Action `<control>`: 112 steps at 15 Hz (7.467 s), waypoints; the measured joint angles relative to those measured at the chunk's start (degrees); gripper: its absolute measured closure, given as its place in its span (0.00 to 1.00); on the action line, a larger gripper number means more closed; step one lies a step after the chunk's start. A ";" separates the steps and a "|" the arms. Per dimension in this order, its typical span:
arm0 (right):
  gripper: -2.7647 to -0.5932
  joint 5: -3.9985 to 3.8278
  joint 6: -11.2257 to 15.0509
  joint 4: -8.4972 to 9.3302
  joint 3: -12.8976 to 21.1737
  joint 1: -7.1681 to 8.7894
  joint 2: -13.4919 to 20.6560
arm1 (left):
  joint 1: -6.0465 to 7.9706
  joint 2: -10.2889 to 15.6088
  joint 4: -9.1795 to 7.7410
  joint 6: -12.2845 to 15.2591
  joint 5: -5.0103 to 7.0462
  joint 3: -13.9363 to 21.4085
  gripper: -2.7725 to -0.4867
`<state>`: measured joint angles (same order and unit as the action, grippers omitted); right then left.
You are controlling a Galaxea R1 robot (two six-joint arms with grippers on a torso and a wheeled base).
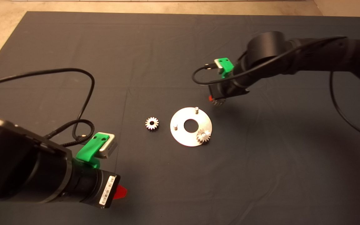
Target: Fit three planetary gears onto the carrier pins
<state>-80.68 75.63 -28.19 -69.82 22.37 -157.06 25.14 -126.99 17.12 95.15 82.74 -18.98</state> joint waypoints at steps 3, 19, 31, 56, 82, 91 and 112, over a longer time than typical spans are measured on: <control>0.80 1.38 -1.54 2.06 -5.68 0.09 -7.49 | -0.01 0.01 0.00 0.02 -0.02 0.00 0.50; 0.80 -0.13 -2.78 5.73 -7.49 0.65 -7.19 | -0.01 0.01 0.00 0.02 -0.13 0.00 0.50; 0.80 -0.16 -3.83 5.75 -7.74 -1.23 -7.05 | 0.00 0.01 0.00 0.02 -0.18 0.00 0.50; 0.81 0.04 -5.53 5.71 -9.31 -2.08 -6.91 | -0.02 0.01 0.00 0.02 -0.20 0.00 0.50; 0.68 -1.62 -5.53 5.71 -9.26 -2.04 -6.91 | -0.02 0.01 0.00 0.00 -0.20 0.00 0.50; 0.59 0.86 -5.29 5.73 -5.95 -0.71 -4.71 | 0.00 0.50 0.00 0.02 -0.22 0.00 0.50; 0.59 -6.78 3.32 19.81 42.67 16.71 45.70 | 0.96 -3.47 -0.04 -23.13 4.11 -4.19 0.50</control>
<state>-87.46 78.95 -8.37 -27.15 39.08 -111.36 26.10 -130.46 17.08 72.03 86.85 -23.17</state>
